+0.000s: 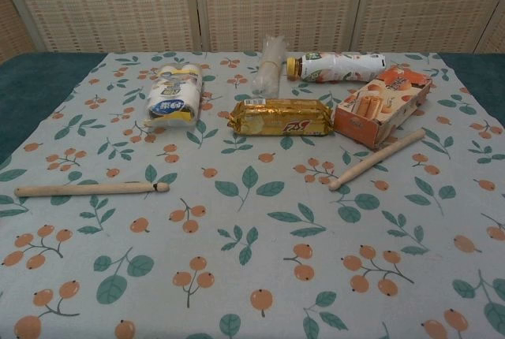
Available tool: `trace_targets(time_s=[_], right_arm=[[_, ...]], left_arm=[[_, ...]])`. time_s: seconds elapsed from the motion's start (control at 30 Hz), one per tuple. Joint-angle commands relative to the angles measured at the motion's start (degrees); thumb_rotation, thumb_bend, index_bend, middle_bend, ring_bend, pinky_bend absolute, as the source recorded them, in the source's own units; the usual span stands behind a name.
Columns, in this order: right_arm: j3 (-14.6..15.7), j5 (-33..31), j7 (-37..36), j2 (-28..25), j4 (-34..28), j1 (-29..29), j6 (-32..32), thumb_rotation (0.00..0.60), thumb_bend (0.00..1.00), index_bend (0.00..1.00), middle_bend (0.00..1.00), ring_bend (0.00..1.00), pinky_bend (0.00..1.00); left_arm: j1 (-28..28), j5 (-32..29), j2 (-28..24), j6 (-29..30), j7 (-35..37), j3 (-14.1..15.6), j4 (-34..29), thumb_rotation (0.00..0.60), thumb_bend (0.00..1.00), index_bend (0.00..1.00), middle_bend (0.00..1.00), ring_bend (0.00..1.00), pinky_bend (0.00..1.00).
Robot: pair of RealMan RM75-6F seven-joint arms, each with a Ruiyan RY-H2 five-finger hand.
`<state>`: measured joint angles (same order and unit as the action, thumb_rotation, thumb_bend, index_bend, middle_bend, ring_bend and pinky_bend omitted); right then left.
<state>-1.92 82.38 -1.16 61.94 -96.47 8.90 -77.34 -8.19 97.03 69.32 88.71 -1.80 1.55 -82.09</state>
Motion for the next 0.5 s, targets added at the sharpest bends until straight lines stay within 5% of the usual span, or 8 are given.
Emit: trace_targets(time_s=[0.03,0.5], right_arm=[[0.0,0.1,0.0,-0.1,-0.1,0.0,0.1,0.6,0.25,0.01,0.0,0.0,0.17],[-0.6,2.4,-2.6,1.1,2.0,0.0,-1.3,0.6,0.25,0.0,0.0,0.0,0.17]], left_arm=[[0.0,0.2,0.0,0.2,-0.1,0.0,-0.1,0.6,0.39,0.26,0.28,0.33,0.56],[-0.1,1.0,0.6,0.6,-0.5,0.1,0.2,0.6,0.39,0.24,0.27,0.34,0.56]])
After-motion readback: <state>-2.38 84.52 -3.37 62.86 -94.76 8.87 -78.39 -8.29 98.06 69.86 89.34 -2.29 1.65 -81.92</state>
